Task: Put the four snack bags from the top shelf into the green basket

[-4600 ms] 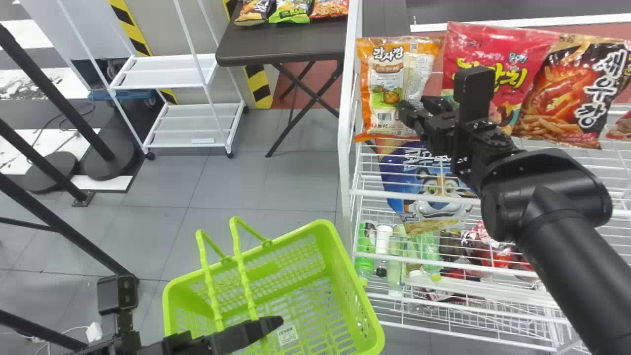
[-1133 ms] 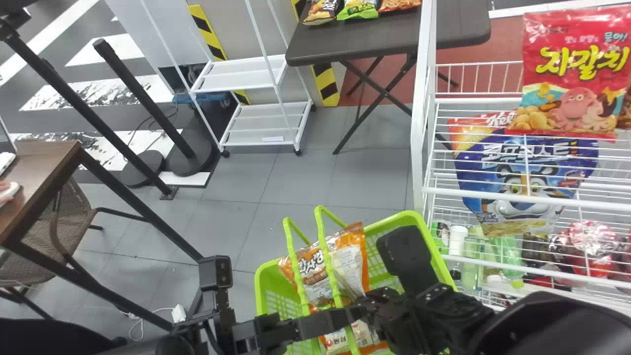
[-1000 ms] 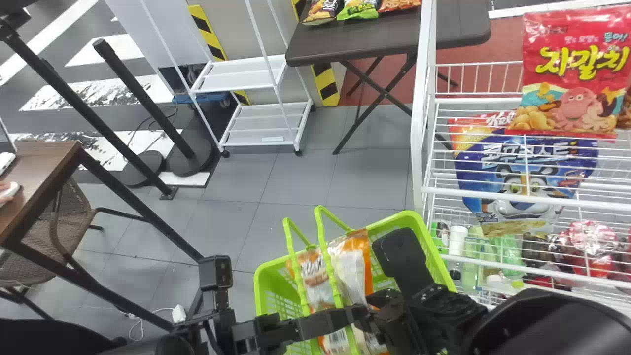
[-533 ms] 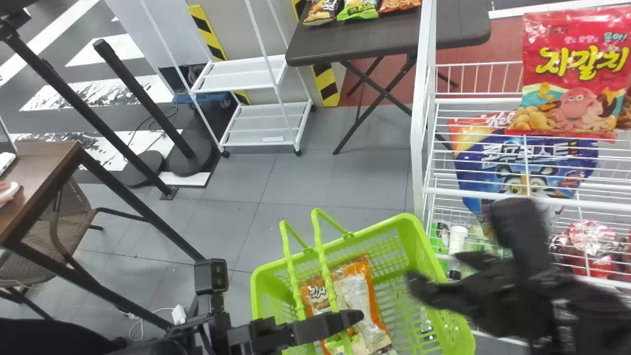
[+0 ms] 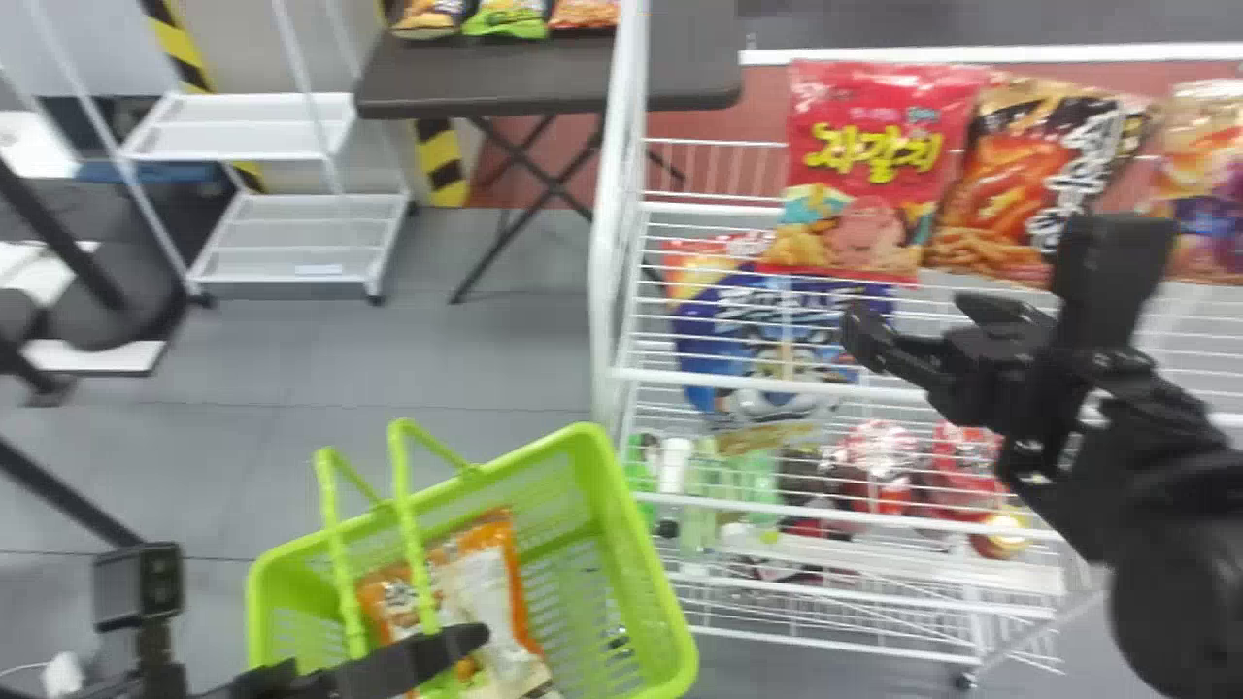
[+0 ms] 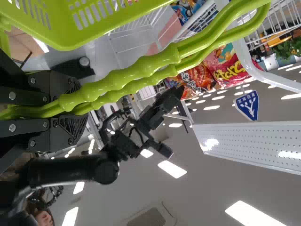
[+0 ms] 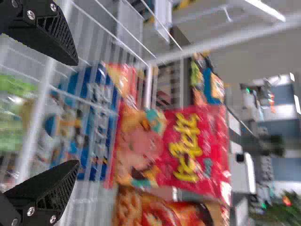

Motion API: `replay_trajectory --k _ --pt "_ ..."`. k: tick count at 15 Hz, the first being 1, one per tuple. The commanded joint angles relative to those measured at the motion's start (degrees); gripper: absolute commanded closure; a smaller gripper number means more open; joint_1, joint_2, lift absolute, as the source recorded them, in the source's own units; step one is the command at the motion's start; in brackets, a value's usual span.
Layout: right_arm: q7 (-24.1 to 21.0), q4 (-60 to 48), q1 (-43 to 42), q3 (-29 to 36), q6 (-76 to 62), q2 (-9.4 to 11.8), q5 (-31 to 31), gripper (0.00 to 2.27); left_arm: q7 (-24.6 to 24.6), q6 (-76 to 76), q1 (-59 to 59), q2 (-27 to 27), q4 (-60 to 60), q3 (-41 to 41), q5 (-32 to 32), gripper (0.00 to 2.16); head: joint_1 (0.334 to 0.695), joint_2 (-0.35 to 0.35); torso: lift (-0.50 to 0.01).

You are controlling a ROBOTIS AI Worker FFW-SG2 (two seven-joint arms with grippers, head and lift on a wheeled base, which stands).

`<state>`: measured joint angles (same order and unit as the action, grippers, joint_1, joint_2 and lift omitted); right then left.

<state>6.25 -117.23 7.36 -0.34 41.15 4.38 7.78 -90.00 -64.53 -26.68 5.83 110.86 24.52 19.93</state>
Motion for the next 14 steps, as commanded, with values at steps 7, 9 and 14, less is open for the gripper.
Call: replay_trajectory --k 7,9,14 --pt "-7.9 36.9 -24.2 -5.0 -15.5 -0.5 -4.1 0.11 -0.6 0.6 0.2 -0.1 -1.0 0.7 0.0 2.15 0.695 -0.033 0.000" --pt "-6.6 41.0 -26.6 -5.0 -15.5 -0.5 -4.0 0.53 -0.6 0.8 0.6 -0.1 -1.6 0.7 0.0 2.15 0.695 -0.036 0.000" --pt "-3.1 41.5 -25.6 -4.8 -16.2 -0.4 -3.3 2.26 -0.6 0.8 1.3 -0.1 -2.1 0.5 -0.1 2.15 0.695 -0.020 0.000"
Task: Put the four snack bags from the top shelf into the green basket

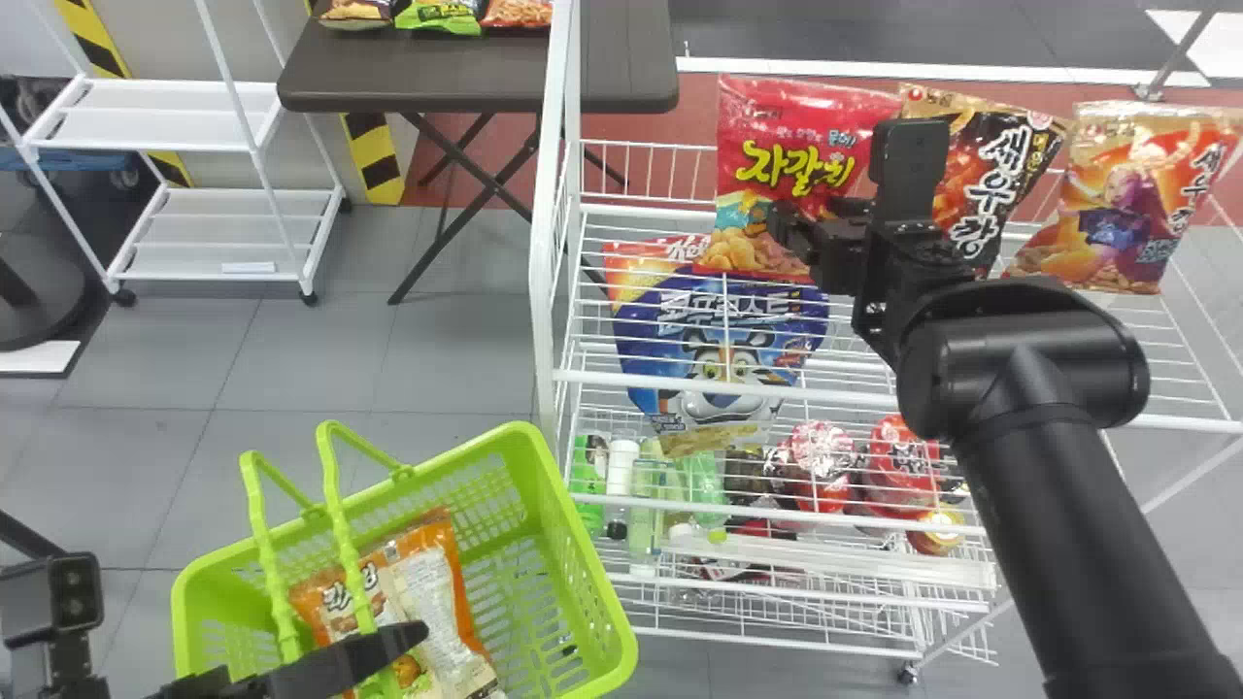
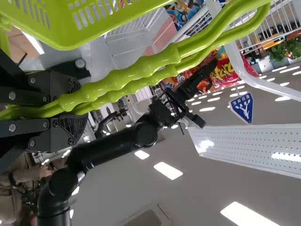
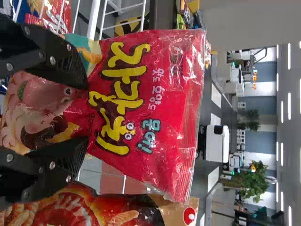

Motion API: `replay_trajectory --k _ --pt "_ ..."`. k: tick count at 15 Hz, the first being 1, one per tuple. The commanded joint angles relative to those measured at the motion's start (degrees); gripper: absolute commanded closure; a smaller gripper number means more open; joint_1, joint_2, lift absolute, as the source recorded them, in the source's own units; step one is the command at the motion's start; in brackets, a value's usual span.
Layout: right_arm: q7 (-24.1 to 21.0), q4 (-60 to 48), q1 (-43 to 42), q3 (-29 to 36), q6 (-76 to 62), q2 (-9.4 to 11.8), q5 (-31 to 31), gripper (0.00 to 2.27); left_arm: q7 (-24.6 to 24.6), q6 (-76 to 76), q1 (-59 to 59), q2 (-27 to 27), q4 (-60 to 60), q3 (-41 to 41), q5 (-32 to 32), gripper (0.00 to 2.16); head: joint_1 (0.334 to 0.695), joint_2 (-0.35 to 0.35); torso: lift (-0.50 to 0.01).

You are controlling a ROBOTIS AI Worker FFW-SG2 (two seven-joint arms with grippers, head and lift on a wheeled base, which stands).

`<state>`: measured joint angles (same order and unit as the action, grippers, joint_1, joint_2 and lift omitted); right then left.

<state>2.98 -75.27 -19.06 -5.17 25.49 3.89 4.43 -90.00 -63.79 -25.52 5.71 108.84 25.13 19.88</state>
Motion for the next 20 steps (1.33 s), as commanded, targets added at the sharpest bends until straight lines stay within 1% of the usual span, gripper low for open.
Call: replay_trajectory --k 1,2,4,6,9,11,13,15,16,20 --pt "0.6 -1.5 1.6 0.3 -1.4 0.2 0.2 2.26 -0.6 0.0 0.1 0.0 -0.2 -0.1 -0.1 2.15 0.695 -0.019 0.000" --pt "0.7 -2.9 2.4 0.4 -2.7 0.2 0.4 2.26 -0.6 -0.2 0.1 0.0 -0.2 0.0 0.0 2.15 0.695 -0.019 0.000" --pt "2.5 -6.6 4.8 1.9 -2.7 0.2 0.9 2.26 -0.6 0.0 0.1 0.2 -0.3 0.1 0.1 2.15 0.695 -0.018 0.000" --pt "3.1 -13.8 9.1 2.5 -2.0 0.5 2.7 2.26 -0.6 0.0 0.1 0.2 -0.3 0.2 0.1 2.15 0.695 -0.018 0.000" --pt "3.1 -32.2 19.3 3.2 7.7 0.4 4.1 2.26 -0.6 0.0 0.2 0.1 -0.4 0.2 0.0 2.15 0.695 -0.014 0.000" --pt "3.4 -45.6 27.2 2.9 13.9 0.5 6.7 2.26 -0.6 0.0 0.5 0.1 -0.5 0.2 -0.2 2.15 0.695 -0.007 0.000" --pt "5.4 -53.9 33.8 1.2 18.9 0.5 8.3 2.26 -0.6 0.0 0.7 0.0 -0.6 0.1 -0.3 2.15 0.695 0.023 0.000" --pt "6.1 -58.1 38.0 -2.8 19.5 0.5 8.9 2.26 -0.6 0.0 0.8 -0.1 -0.6 -0.2 -0.3 2.15 0.695 0.064 0.000" --pt "6.2 -58.8 39.0 -5.6 20.7 0.5 9.0 2.26 -0.6 0.0 0.9 -0.1 -0.6 -0.4 -0.4 2.15 0.695 0.117 0.000" --pt "6.1 -56.6 37.4 -14.7 24.9 0.5 9.2 2.26 -0.6 -0.2 1.1 -0.2 -0.6 -0.6 -0.5 2.15 0.695 0.248 0.000"
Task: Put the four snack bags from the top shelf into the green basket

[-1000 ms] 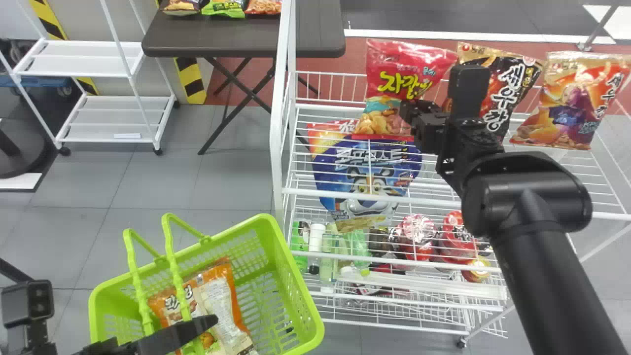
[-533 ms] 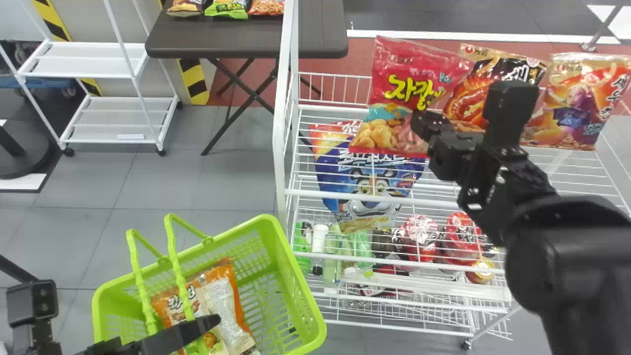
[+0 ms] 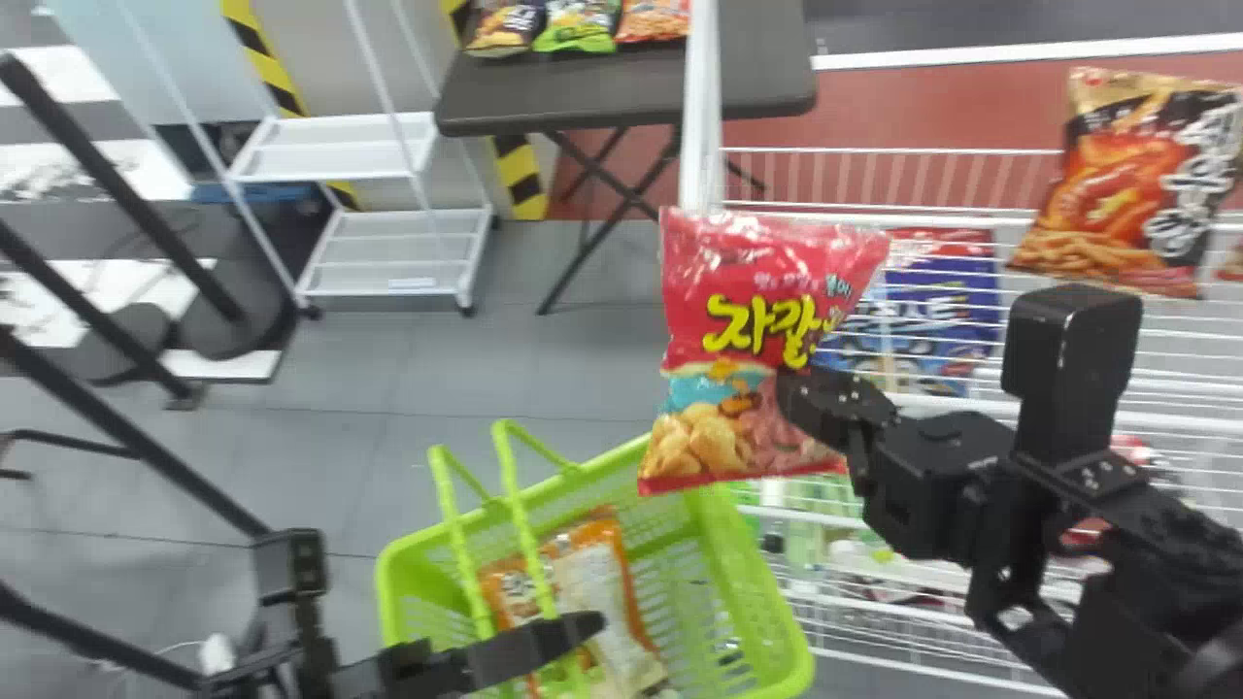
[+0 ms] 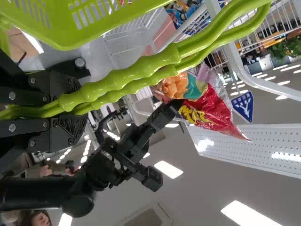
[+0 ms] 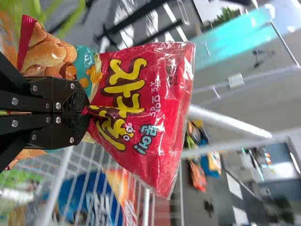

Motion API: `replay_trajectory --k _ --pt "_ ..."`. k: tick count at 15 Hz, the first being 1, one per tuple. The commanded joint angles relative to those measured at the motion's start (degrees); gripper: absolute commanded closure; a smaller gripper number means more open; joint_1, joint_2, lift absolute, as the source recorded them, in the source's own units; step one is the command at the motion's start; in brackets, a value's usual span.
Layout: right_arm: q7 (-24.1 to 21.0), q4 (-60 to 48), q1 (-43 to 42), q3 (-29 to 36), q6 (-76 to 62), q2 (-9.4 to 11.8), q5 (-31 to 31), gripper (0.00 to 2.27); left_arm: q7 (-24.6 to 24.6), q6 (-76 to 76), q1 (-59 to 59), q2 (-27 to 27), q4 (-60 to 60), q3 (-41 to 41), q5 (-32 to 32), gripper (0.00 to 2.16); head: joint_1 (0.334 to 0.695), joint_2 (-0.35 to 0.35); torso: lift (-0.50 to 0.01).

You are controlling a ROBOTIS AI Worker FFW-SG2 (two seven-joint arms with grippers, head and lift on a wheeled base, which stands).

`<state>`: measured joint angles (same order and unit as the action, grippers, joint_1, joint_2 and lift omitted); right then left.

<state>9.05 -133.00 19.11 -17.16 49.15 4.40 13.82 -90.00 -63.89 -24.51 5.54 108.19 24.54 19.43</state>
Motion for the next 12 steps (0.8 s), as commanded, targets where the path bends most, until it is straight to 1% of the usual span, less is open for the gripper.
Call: replay_trajectory --k 1,2,3,5,6,8,11,12 --pt "-0.2 2.4 -1.5 -3.9 3.7 -0.1 -0.3 2.26 -0.6 -0.1 0.2 0.0 0.0 0.1 0.0 2.15 0.695 0.312 0.000" --pt "-0.2 3.6 -2.0 -4.4 5.7 -0.1 0.0 2.26 -0.6 -0.1 0.3 -0.1 0.0 0.1 0.0 2.15 0.695 0.340 0.000" --pt "-0.2 4.9 -2.4 -4.6 8.8 -0.1 0.2 2.26 -0.6 -0.1 0.6 0.0 -0.1 0.1 0.0 2.15 0.695 0.350 0.000" --pt "0.0 7.1 -3.2 -5.0 13.7 0.1 1.6 2.26 -0.6 -0.1 1.3 0.0 -0.4 0.1 0.1 2.15 0.695 0.350 0.000" --pt "0.8 9.1 -3.8 -5.8 14.4 0.2 1.8 2.26 -0.6 -0.1 1.8 0.0 -0.6 -0.1 0.1 2.15 0.695 0.350 0.000" --pt "1.0 13.9 -6.8 -7.8 14.8 0.1 2.9 2.26 -0.6 -0.2 2.5 -0.1 -0.8 -0.6 -0.1 2.15 0.695 0.350 0.000" --pt "-0.5 20.6 -12.1 -11.1 16.4 -1.1 3.1 2.23 -0.6 -0.8 3.6 -0.1 -1.5 -1.1 -0.4 2.15 0.695 0.350 0.000" --pt "-1.5 22.2 -13.7 -11.4 17.8 -1.1 3.0 1.68 -0.6 -0.9 3.9 0.0 -1.8 -1.1 -0.4 2.15 0.695 0.350 0.000"
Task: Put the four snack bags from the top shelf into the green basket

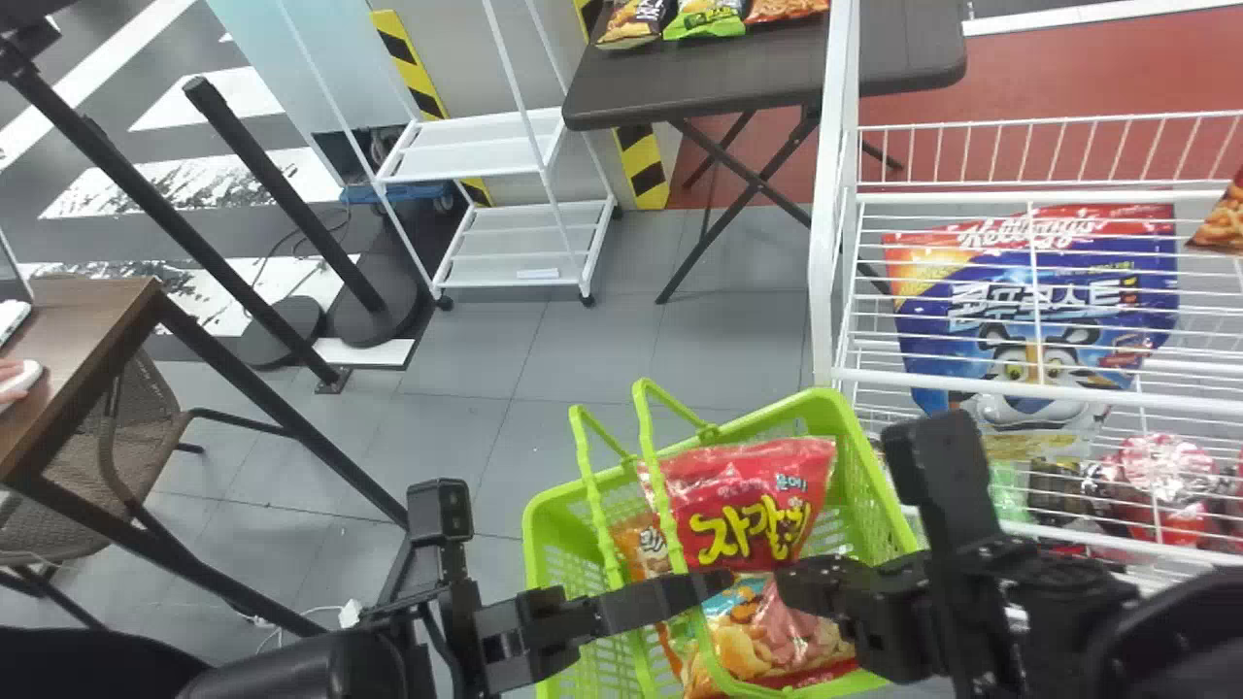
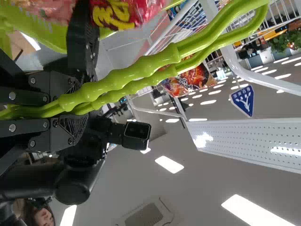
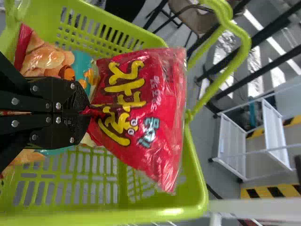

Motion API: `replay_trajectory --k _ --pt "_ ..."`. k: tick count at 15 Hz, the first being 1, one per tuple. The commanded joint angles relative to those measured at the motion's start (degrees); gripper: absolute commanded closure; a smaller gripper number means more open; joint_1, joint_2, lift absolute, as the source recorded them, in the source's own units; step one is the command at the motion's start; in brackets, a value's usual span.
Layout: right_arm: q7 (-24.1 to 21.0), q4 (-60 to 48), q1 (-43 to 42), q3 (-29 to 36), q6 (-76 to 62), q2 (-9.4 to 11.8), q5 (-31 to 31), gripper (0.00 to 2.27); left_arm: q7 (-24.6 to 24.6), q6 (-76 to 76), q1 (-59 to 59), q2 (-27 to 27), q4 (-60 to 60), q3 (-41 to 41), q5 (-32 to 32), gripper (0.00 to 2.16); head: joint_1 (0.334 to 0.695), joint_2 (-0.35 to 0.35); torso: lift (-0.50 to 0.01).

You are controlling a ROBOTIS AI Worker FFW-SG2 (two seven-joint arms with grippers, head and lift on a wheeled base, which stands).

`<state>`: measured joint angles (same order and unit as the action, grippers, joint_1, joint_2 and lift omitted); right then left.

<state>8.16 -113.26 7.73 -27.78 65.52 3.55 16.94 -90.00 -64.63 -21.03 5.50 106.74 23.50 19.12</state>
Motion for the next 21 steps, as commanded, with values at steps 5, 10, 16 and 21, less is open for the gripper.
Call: replay_trajectory --k 5,10,16,21 --pt "1.3 -5.2 -1.2 6.3 0.5 0.3 0.6 0.03 -0.6 -0.2 1.4 0.2 -2.4 0.6 0.0 2.15 0.695 0.350 0.000" --pt "0.7 -10.0 0.7 27.1 -15.8 0.3 0.8 0.04 -0.6 0.0 1.7 0.7 -3.4 0.6 0.0 2.15 0.695 0.267 0.000" --pt "0.5 11.0 -12.4 40.2 -26.7 0.8 -9.3 0.06 -0.6 0.0 1.5 0.8 -3.5 0.5 0.2 2.15 0.695 -0.086 0.000" --pt "0.0 32.3 -21.3 41.0 -44.8 1.3 -13.2 0.07 -0.6 0.0 1.3 0.7 -3.4 0.5 0.3 2.15 0.695 -0.200 0.000"
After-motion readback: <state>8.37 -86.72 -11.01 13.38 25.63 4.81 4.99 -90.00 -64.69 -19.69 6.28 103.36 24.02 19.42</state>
